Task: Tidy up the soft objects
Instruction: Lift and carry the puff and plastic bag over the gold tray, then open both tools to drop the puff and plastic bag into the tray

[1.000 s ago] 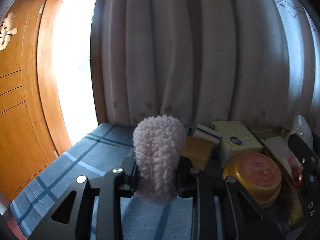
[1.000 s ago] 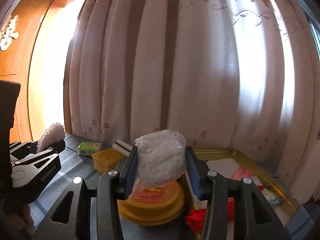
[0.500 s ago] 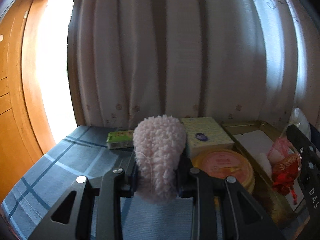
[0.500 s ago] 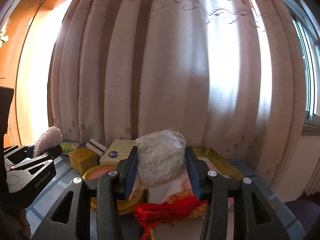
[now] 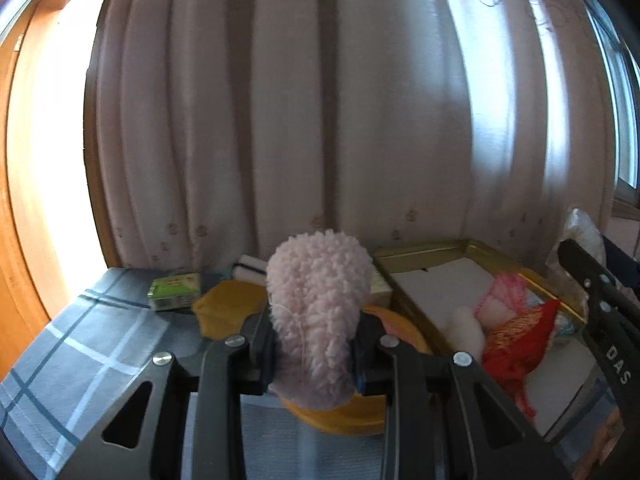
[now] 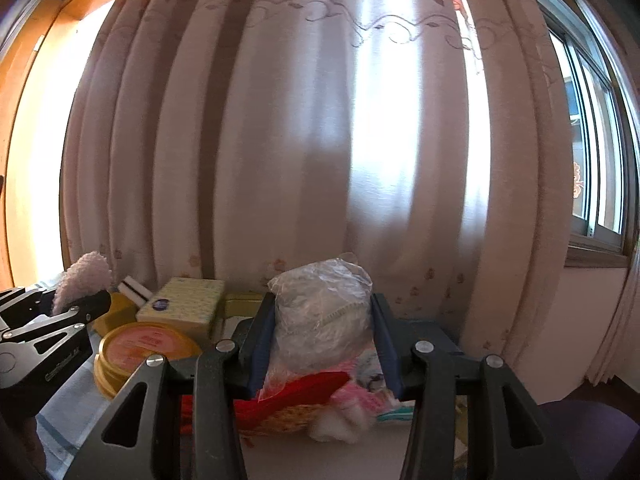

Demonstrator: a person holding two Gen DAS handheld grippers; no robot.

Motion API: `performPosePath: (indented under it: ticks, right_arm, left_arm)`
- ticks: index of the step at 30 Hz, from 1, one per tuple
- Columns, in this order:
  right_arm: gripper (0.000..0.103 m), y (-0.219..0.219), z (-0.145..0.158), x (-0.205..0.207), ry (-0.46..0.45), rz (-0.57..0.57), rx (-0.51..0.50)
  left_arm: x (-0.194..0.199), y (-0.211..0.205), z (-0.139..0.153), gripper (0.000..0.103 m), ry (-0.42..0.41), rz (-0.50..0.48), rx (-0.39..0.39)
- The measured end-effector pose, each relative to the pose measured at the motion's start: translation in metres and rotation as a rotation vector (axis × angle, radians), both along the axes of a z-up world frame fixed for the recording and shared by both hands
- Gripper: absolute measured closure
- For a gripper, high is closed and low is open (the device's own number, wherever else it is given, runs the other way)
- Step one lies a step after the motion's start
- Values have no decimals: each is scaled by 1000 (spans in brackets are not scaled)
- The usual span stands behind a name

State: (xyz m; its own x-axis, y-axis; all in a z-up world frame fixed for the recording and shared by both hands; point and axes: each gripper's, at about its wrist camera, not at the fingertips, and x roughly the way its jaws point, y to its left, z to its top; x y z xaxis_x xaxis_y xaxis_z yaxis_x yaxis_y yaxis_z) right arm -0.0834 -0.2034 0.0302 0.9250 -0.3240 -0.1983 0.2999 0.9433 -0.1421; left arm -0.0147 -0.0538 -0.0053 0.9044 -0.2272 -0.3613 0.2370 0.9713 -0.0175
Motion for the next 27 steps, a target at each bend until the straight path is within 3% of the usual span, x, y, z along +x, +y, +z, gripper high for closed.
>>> performPosePath:
  ticks: [8,17,22,27]
  right_arm:
    - [55,-28,3,0,-4,-75,-53]
    - [54,-64,16,9,20,-82,31]
    - [54,-76,32,37,88,-38,78]
    - [54,-87,33,75,225,11,164]
  left_arm:
    - [-4,-37,10,76,-23,-101,10]
    - [10,-80,23,76,23,-181,24]
    - [29,-100,28,76,105,-193,34]
    - [49,-116,28,76,170,-187,60]
